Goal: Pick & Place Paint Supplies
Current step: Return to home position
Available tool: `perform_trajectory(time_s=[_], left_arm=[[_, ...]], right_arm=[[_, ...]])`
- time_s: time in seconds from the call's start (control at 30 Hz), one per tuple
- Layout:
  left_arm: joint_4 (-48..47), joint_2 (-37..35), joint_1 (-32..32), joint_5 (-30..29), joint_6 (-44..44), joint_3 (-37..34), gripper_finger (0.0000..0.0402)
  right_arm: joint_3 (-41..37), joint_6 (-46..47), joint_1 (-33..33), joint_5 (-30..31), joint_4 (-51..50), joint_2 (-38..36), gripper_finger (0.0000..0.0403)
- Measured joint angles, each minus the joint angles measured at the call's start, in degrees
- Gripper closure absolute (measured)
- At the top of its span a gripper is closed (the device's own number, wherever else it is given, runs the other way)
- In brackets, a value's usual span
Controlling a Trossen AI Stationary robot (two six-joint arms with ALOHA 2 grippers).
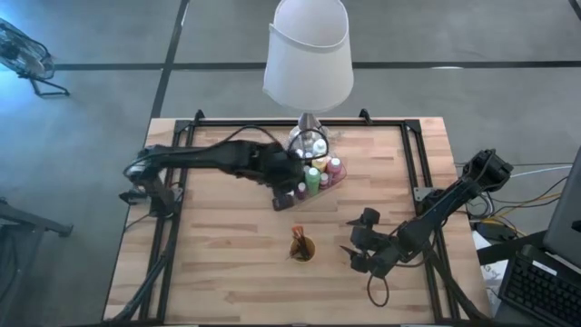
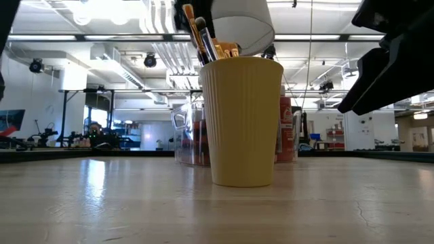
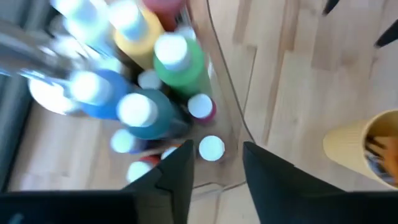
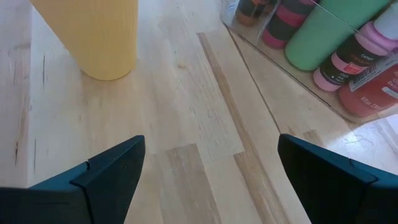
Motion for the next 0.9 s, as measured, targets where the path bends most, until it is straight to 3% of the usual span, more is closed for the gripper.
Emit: perform_trajectory(time_s=[0.13, 0.27, 0.53, 0.9], left_arm=[[0.0, -6.0, -3.6, -4.8, 0.0, -1.8, 0.0296], [3.4, -13.4, -7.8, -7.5, -0.7, -7.4, 0.0327], [22.7, -29.9, -14.4, -9.0, 3.6, -29.1, 0.0351], [42.1, -49.9, -17.3, -9.1, 7.6, -56.8, 0.0353]], right_arm=[[0.0, -2.2, 0.0, -0.2, -0.2, -0.2, 0.0039], [-0.1, -4.5, -0.4, -4.6, -0.2, -2.1, 0.0047], [-1.5, -8.6, -2.3, -10.4, -0.2, -11.5, 0.0112], [-4.2, -13.4, -2.5, -10.4, -0.6, -24.1, 0.0198]])
